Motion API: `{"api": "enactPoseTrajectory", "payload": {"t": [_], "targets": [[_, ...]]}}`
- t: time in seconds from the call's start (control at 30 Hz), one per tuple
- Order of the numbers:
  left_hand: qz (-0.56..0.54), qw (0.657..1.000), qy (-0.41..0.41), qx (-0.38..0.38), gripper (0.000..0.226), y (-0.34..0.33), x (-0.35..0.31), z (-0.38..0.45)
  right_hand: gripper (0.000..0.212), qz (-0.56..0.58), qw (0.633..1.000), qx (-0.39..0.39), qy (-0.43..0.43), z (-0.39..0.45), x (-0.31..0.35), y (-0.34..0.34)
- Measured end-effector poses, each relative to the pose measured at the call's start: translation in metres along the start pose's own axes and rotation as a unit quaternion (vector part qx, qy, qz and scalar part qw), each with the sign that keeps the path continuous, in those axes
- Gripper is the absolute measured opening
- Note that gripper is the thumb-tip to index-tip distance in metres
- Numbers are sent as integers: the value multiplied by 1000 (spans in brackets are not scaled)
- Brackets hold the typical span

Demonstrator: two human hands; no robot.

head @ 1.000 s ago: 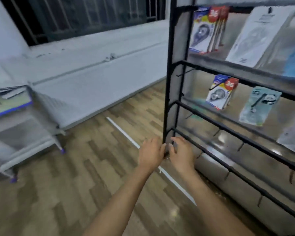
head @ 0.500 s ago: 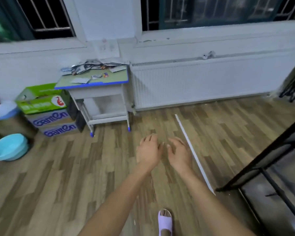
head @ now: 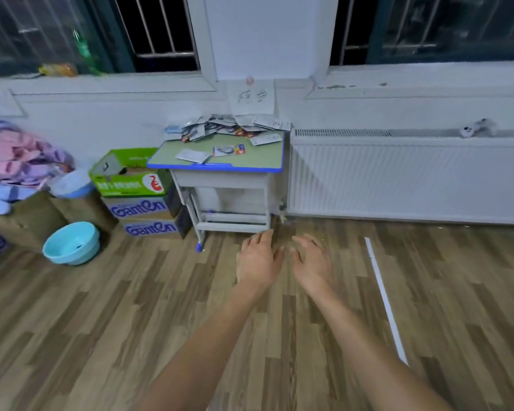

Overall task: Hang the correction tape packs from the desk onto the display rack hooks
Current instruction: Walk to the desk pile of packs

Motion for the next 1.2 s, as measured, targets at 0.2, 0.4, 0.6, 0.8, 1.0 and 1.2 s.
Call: {"api": "enactPoseTrajectory", "payload": {"t": [0.2,0.4,0.6,0.8,1.0,1.2], "targets": [[-20,999,33,-16,50,5,43,99,34,10,999,43,24,100,32,-59],[0,999,33,-21,49,25,93,230,35,9,998,53,27,220,75,-117],[15,999,44,-16,54,47,135,342,32,22,998,54,21,317,119,-159],[26,995,96,25,57,40,185,422,38,13,996,91,5,394,136,-210],[-1,978,202,49,61,37,246,509,37,3,991,135,6,492,149,-273],[-25,938,344,25,62,34,299,582,45,-54,980,189,21,590,157,-327]]}}
Point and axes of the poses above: each hand's wrist, its own z-axis towards the middle knuckle, its own y-axis out of the back of the hand, x = y × z, the point moved 8 cm from there along z, towards the middle knuckle, and after that the axes turned 5 degrees about -z, right-handed, at the moved point
